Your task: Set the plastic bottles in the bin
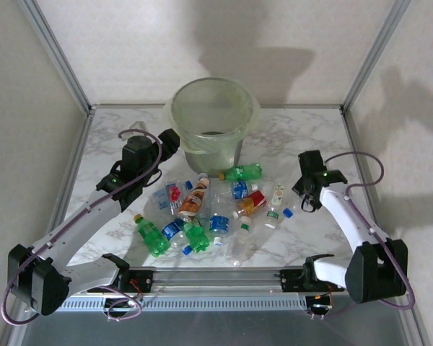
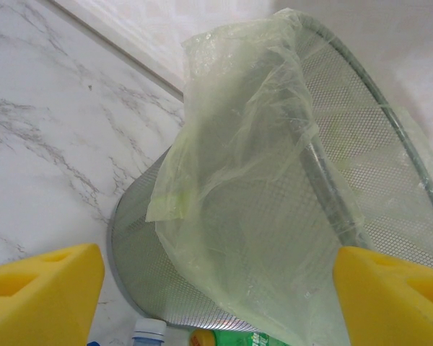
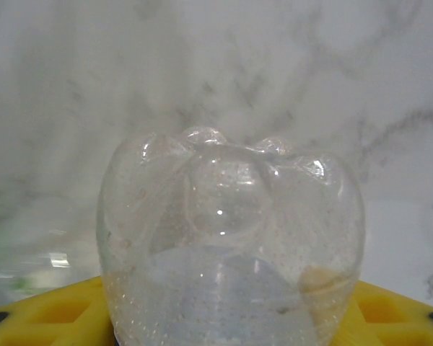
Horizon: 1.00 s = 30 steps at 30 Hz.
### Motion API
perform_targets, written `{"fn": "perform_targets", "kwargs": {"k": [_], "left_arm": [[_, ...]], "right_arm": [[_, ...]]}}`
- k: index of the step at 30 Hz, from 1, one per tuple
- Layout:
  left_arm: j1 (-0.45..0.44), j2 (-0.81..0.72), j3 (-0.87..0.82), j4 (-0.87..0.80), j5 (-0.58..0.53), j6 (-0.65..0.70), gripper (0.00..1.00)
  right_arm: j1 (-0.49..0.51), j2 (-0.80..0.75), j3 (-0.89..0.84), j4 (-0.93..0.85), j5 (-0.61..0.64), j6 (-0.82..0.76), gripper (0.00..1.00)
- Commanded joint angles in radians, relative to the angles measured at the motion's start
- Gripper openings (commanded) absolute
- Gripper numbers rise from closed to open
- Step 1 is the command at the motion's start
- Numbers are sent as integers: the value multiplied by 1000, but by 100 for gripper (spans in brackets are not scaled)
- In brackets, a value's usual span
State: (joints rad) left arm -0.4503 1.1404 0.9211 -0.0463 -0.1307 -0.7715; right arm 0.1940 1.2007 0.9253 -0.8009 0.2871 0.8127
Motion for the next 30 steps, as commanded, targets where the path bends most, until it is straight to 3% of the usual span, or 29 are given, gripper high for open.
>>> {"fn": "perform_targets", "kwargs": {"k": [1,6,11,20,23,25,30], "left_arm": [[5,-7,10,-1,-23,-19,83],[10,-2,13,9,-15,-34,83],[13,-5,24,6,-4,-42,83],[27,-54,33,-20,-9,-55,84],[41,-51,50,-45,3,-54,84],[50,-52,51,-43,22,-55,84],[56,-56,44,-37,37,-62,84]], "right_arm": [[-7,-18,148,-22,-11,-53,52],[38,81,445,62,-127,-131,47],[161,251,772,144,-156,-158,48],[342,577,1189,216,-221,-212,49],[383,655,1265,191,-198,-215,53],[391,685,1282,173,-195,-207,61],[395,679,1230,176,-161,-200,73]]}}
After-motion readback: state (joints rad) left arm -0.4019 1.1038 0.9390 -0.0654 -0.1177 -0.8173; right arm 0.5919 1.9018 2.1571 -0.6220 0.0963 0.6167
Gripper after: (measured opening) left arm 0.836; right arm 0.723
